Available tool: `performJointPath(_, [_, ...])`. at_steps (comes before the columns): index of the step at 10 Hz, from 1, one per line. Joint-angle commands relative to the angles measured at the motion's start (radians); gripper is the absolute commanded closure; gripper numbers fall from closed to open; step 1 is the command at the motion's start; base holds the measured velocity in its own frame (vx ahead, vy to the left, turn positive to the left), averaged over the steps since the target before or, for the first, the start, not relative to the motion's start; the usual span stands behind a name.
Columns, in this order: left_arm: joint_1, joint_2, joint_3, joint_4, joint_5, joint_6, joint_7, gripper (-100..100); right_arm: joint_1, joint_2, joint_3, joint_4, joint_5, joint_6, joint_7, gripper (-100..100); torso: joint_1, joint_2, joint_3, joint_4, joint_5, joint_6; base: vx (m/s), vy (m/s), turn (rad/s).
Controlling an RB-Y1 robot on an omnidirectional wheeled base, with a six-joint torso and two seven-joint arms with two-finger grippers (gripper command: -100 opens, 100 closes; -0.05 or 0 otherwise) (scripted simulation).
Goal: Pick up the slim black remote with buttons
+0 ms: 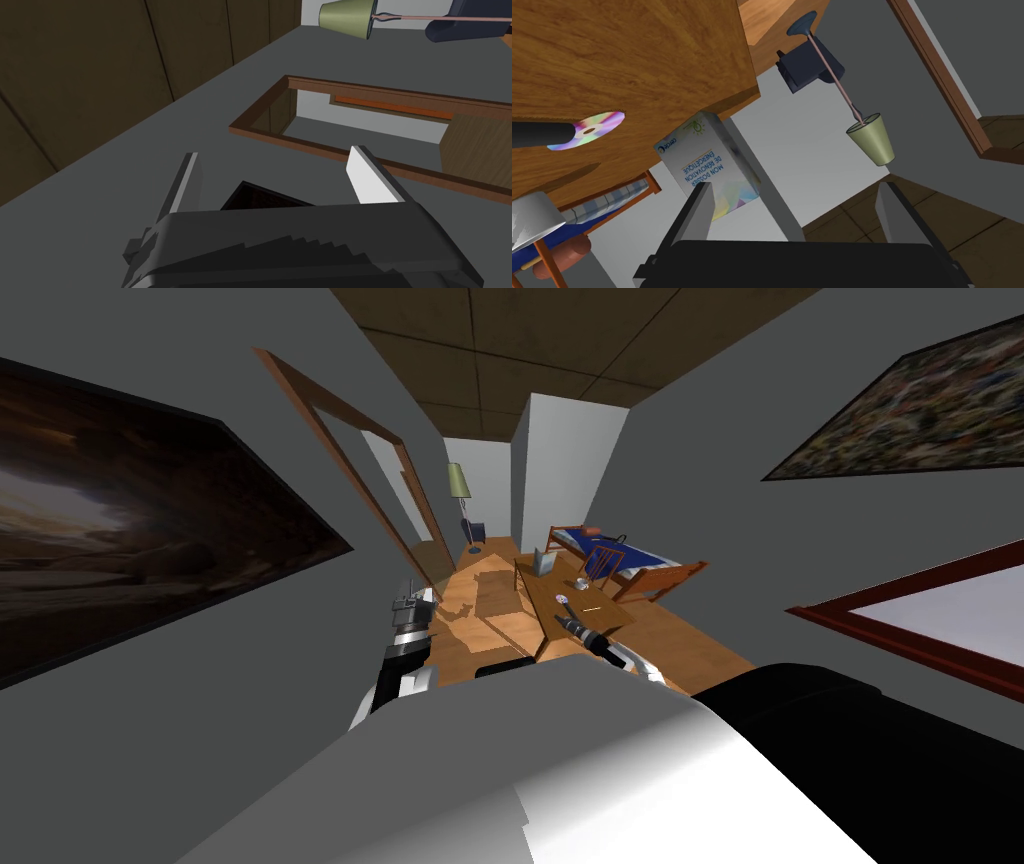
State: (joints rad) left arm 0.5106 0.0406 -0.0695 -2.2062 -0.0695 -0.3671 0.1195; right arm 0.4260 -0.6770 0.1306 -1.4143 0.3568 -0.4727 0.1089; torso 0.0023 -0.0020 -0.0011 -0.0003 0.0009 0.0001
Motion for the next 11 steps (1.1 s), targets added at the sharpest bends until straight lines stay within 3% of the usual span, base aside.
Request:
performJointPath(1, [0.000, 0.000, 0.000, 0.000, 0.000, 0.000, 0.000, 0, -0.003, -0.013, 0.004, 0.050, 0.009, -0.009, 0.000, -100, 0.000, 0.000, 0.000, 0.000, 0.000, 0.000, 0.059, 0.046, 0.048])
performJointPath(4, [0.000, 0.000, 0.000, 0.000, 0.000, 0.000, 0.000, 0, -0.012, -0.069, 0.027, 0.165, 0.048, -0.028, -0.003, -100, 0.000, -0.002, -0.001, -0.001, 0.000, 0.000, 0.090, 0.052, 0.083])
performJointPath(6, [0.000, 0.000, 0.000, 0.000, 0.000, 0.000, 0.000, 0, -0.012, -0.069, 0.027, 0.184, 0.048, -0.028, -0.003, -100, 0.000, -0.002, -0.001, -0.001, 0.000, 0.001, 0.060, 0.034, 0.017])
performJointPath(7, [0.000, 0.000, 0.000, 0.000, 0.000, 0.000, 0.000, 0, -0.016, -0.094, 0.039, 0.232, 0.067, -0.038, -0.005, -100, -0.001, 0.000, 0.000, 0.000, 0.000, 0.001, 0.071, 0.031, 0.102])
performJointPath(11, [0.000, 0.000, 0.000, 0.000, 0.000, 0.000, 0.000, 0, -0.019, -0.118, 0.051, 0.310, 0.086, -0.047, -0.006, -100, -0.001, -0.004, -0.002, -0.001, 0.000, 0.000, 0.090, 0.025, 0.048])
